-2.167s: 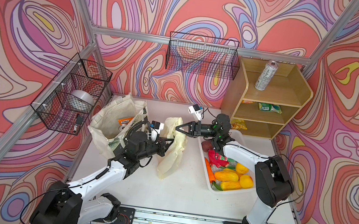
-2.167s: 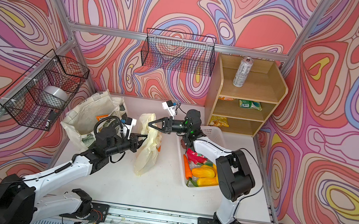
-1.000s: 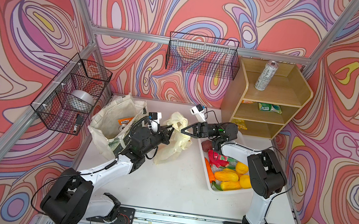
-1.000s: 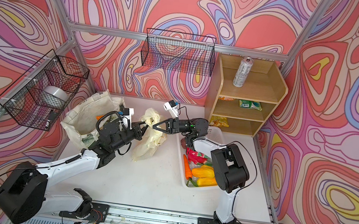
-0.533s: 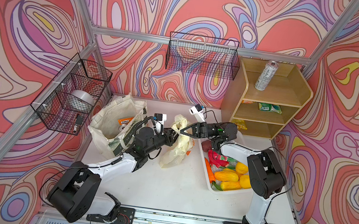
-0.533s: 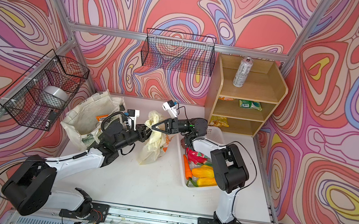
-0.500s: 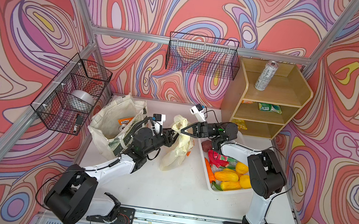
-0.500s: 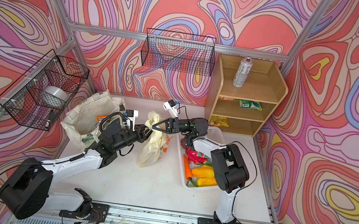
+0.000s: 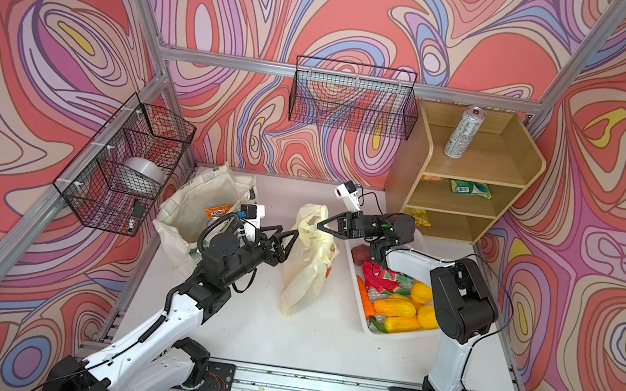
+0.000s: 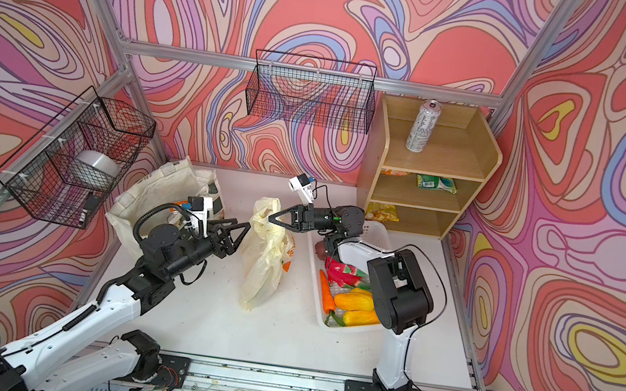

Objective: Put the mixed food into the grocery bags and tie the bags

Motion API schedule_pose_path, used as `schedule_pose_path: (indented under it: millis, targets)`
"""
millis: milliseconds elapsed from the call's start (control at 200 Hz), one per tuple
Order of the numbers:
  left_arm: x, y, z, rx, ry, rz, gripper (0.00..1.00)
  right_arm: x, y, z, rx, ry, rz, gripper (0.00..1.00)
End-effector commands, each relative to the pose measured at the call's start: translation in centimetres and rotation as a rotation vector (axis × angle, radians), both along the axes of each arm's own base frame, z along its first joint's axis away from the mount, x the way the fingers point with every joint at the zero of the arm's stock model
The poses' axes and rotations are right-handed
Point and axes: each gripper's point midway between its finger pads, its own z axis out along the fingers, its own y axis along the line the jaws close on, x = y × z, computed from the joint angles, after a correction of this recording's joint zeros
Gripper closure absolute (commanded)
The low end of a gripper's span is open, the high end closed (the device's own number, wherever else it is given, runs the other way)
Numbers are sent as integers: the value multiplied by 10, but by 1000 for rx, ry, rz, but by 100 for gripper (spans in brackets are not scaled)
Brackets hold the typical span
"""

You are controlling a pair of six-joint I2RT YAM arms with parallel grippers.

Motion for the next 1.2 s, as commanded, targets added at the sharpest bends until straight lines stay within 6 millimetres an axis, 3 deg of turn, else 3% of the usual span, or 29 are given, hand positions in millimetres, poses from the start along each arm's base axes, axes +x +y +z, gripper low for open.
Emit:
schedule_pose_path:
  millis: [0,280,511,841,1197]
  targets:
    - [4,-8,5,0,13,-42,28,0,0,5,26,-43,-11,100]
    - [18,-23,28,-137,-37,-89,24,0,0,3,27,-41,-14,100]
    - [24,-34,34,-234,-43,-142,24,0,0,3,27,-42,-16,100]
    - [16,-37,40,-306,-54,-192,48,2,0,-3,25,-30,-21,100]
    - [3,-35,41,-319,-36,-216,59,6,2,-8,27,-15,-33,100]
